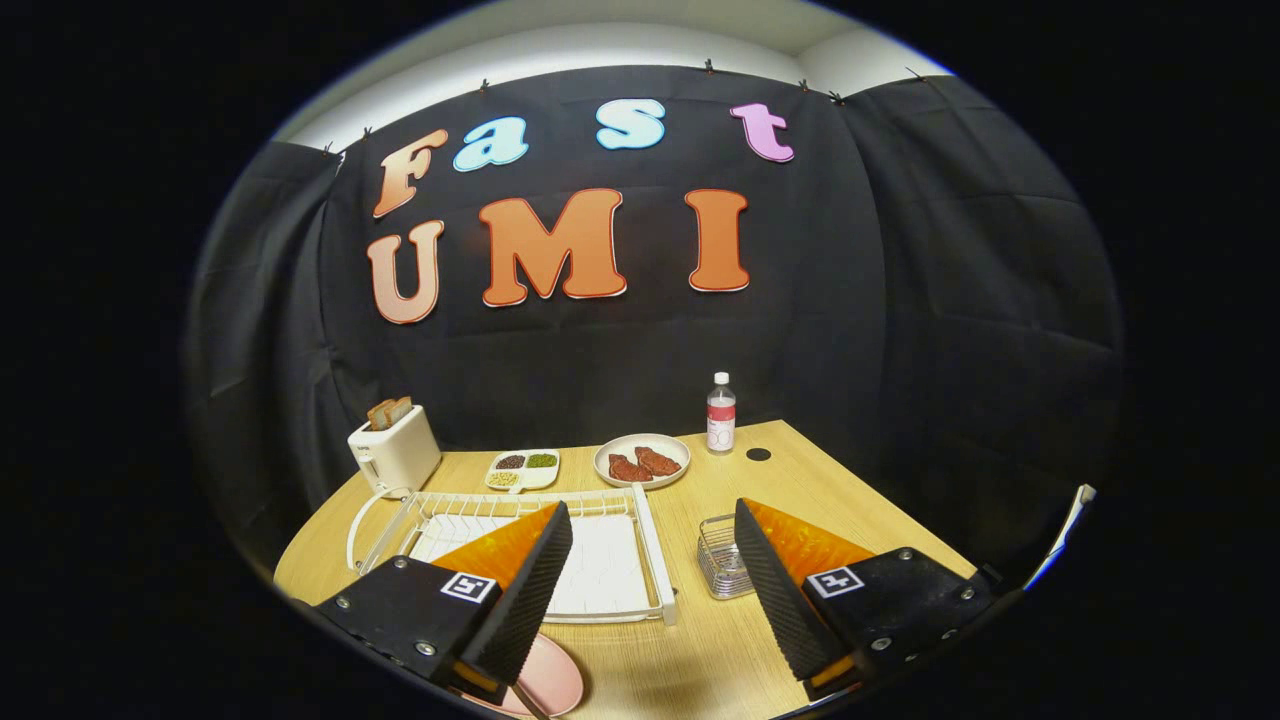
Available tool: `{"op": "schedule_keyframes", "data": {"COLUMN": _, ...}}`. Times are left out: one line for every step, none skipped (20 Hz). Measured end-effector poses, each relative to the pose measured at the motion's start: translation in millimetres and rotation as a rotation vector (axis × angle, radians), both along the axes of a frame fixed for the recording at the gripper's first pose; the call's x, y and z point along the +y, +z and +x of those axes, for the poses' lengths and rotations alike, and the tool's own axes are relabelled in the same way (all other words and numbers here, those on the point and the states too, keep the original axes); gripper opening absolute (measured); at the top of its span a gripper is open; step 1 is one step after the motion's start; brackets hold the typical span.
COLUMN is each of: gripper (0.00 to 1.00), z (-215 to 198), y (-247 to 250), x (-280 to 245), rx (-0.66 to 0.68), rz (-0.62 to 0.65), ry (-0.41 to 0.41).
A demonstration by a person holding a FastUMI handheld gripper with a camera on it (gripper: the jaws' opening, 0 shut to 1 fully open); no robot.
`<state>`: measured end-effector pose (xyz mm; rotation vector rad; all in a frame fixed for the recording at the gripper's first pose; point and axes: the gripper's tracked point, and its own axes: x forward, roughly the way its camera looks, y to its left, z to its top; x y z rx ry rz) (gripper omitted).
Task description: Take the plate from the dish rack, then take the spoon from the basket and place it into the plate.
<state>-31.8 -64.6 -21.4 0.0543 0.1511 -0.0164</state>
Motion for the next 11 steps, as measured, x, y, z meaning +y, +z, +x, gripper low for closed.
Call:
{"op": "schedule_keyframes", "data": {"gripper": 0.97, "z": 0, "y": 0, "x": -2, "rx": 0.0, "rz": 0.001, "ry": -0.003}}
{"op": "schedule_keyframes", "data": {"gripper": 0.97, "z": 0, "y": 0, "x": -4, "rx": -0.001, "rz": 0.003, "ry": -0.005}}
{"op": "schedule_keyframes", "data": {"gripper": 0.97, "z": 0, "y": 0, "x": -6, "rx": -0.001, "rz": 0.007, "ry": -0.007}}
{"op": "schedule_keyframes", "data": {"gripper": 0.97, "z": 0, "y": 0, "x": -8, "rx": -0.002, "rz": 0.011, "ry": -0.009}}
{"op": "schedule_keyframes", "data": {"gripper": 0.97, "z": 0, "y": 0, "x": -10, "rx": -0.004, "rz": 0.015, "ry": -0.011}}
{"op": "schedule_keyframes", "data": {"gripper": 0.97, "z": 0, "y": -1, "x": -12, "rx": -0.004, "rz": 0.017, "ry": -0.013}}
{"op": "schedule_keyframes", "data": {"gripper": 0.97, "z": 0, "y": -1, "x": -14, "rx": -0.005, "rz": 0.016, "ry": -0.015}}
{"op": "schedule_keyframes", "data": {"gripper": 0.97, "z": -1, "y": -1, "x": -17, "rx": -0.006, "rz": 0.015, "ry": -0.017}}
{"op": "schedule_keyframes", "data": {"gripper": 0.97, "z": -1, "y": -2, "x": -19, "rx": -0.004, "rz": 0.013, "ry": -0.019}}
{"op": "schedule_keyframes", "data": {"gripper": 0.97, "z": -2, "y": -3, "x": -23, "rx": -0.002, "rz": 0.013, "ry": -0.021}}
{"op": "schedule_keyframes", "data": {"gripper": 0.97, "z": -2, "y": -4, "x": -26, "rx": 0.001, "rz": 0.015, "ry": -0.025}}
